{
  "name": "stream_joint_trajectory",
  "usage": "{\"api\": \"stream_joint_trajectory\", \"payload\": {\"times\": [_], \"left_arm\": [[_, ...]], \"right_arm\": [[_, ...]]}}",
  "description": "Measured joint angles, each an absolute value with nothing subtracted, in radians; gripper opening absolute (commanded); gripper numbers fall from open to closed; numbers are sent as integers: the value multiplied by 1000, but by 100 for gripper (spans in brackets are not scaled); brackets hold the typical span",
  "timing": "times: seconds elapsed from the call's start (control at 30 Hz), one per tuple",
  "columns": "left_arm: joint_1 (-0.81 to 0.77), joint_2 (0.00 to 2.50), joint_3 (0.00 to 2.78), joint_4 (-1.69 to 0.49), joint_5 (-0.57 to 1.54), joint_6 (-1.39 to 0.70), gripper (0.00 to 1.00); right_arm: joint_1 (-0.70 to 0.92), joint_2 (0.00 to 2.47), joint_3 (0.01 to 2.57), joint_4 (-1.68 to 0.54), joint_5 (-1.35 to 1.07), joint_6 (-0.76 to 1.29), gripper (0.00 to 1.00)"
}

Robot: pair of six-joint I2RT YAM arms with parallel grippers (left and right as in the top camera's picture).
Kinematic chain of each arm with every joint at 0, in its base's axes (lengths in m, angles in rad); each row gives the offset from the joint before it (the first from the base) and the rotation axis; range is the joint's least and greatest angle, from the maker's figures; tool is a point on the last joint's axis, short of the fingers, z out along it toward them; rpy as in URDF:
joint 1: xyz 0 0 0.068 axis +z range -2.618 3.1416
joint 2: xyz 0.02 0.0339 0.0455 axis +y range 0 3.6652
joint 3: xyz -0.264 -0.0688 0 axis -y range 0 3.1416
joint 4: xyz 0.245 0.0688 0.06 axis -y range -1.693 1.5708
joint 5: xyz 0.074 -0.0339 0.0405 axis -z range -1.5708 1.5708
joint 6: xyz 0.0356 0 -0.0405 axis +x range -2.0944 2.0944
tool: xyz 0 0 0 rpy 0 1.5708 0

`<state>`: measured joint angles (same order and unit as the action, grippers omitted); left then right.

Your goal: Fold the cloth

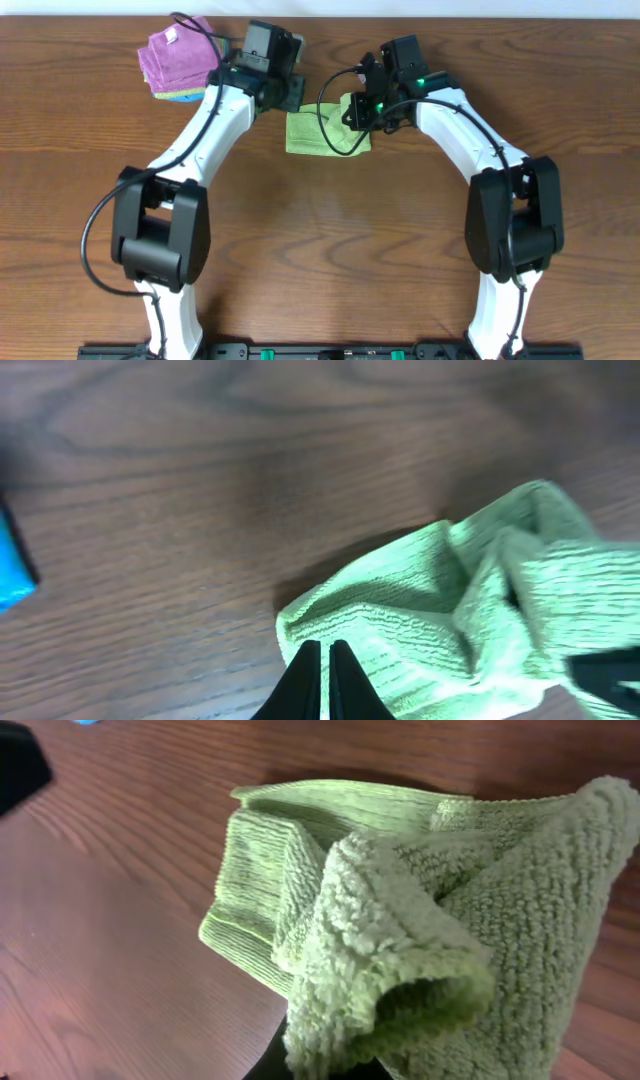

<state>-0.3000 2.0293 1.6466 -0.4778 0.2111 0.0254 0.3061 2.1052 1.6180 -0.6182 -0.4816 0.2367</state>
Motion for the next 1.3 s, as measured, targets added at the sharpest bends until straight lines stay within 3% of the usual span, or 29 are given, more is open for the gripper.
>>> {"api": "stream_joint_trajectory", "payload": {"times": [0.5,0.9,1.3], "left_arm": [[-202,1884,1647,-580,259,25,6],[-183,1879,1648,-606,283,26,6],[-59,1864,1648,-626,362,26,6]], "right_arm": [[405,2105,1618,-555,-451,237,1],[446,2111,1618,-518,-445,244,2],[456,2159,1618,-480,-433,275,2]]}}
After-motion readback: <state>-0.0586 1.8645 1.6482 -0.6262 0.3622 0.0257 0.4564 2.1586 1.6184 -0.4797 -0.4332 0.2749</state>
